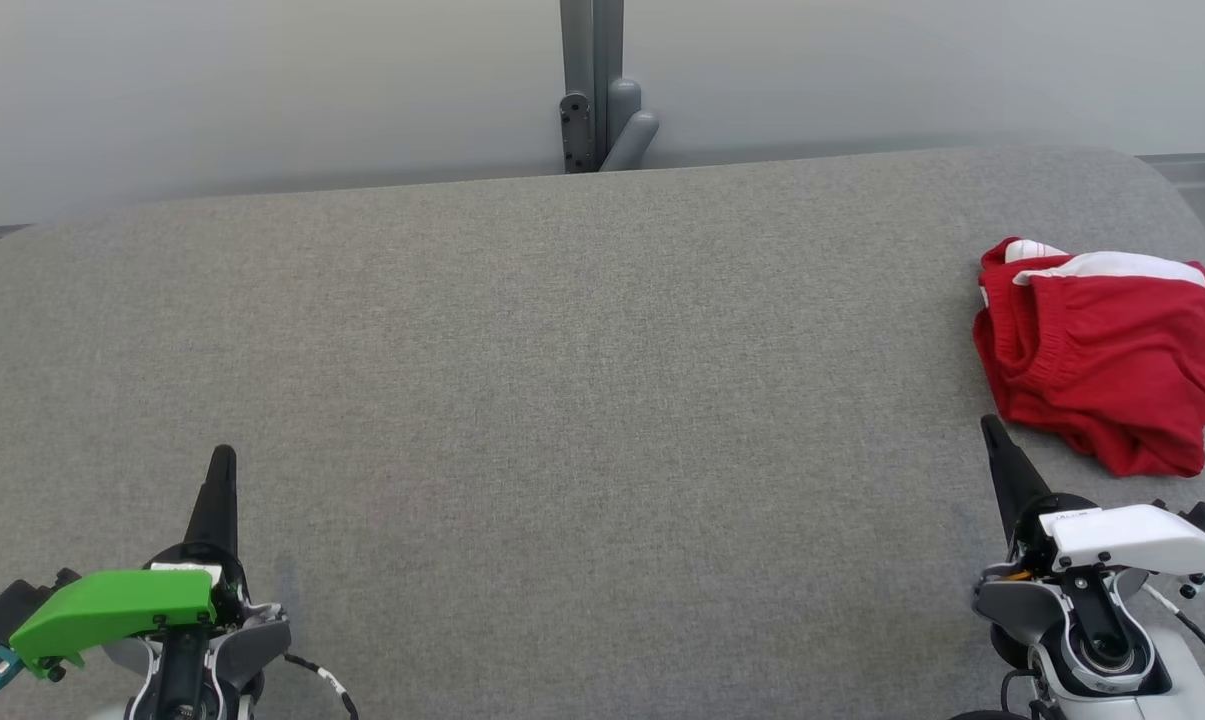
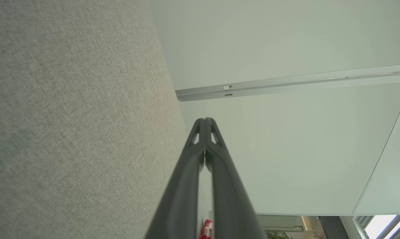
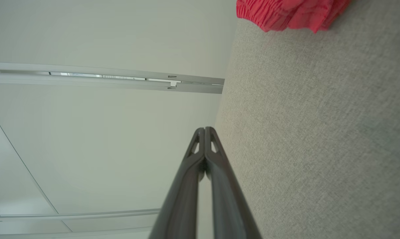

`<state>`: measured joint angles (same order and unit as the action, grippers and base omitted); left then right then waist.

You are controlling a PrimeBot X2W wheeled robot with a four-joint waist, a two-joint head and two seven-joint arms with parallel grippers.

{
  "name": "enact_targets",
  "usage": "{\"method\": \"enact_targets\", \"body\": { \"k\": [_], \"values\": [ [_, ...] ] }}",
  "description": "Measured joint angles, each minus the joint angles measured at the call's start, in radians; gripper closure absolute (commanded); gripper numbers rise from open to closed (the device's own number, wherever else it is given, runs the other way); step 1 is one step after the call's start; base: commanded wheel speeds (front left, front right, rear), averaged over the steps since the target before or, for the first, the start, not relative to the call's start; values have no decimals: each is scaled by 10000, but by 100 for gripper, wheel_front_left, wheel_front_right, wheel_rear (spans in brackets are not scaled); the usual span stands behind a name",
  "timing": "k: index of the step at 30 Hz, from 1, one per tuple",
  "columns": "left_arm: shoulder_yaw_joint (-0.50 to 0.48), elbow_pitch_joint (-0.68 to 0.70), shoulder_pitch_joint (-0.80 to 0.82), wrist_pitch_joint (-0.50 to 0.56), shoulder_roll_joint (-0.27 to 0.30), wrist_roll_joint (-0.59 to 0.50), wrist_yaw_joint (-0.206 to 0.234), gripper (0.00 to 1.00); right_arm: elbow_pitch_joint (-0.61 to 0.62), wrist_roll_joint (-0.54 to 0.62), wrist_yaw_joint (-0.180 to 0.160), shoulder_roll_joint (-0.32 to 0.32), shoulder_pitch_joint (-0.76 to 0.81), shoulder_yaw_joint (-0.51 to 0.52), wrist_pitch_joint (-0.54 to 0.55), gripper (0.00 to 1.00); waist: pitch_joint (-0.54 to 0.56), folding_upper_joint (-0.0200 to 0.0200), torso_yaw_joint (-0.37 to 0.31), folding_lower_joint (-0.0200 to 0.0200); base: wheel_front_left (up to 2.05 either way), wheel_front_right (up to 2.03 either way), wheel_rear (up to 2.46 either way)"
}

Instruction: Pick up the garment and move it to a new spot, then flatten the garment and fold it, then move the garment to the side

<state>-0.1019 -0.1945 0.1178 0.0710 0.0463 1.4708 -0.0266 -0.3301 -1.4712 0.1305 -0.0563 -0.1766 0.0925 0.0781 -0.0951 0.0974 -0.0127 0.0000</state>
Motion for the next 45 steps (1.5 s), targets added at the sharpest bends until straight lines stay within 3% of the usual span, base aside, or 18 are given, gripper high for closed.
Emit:
{"method": "enact_targets", "body": {
  "k": [20,45],
  "values": [
    [-163,222,164,345,6,1356,4,100,82,-1486,0,-111,-116,96,305,100,14,0,119,0,0,0,0],
    [-169,226,166,345,8,1373,6,100,92,-1626,0,-186,-118,-21,245,100,14,0,120,0,0,0,0]
  ]
}}
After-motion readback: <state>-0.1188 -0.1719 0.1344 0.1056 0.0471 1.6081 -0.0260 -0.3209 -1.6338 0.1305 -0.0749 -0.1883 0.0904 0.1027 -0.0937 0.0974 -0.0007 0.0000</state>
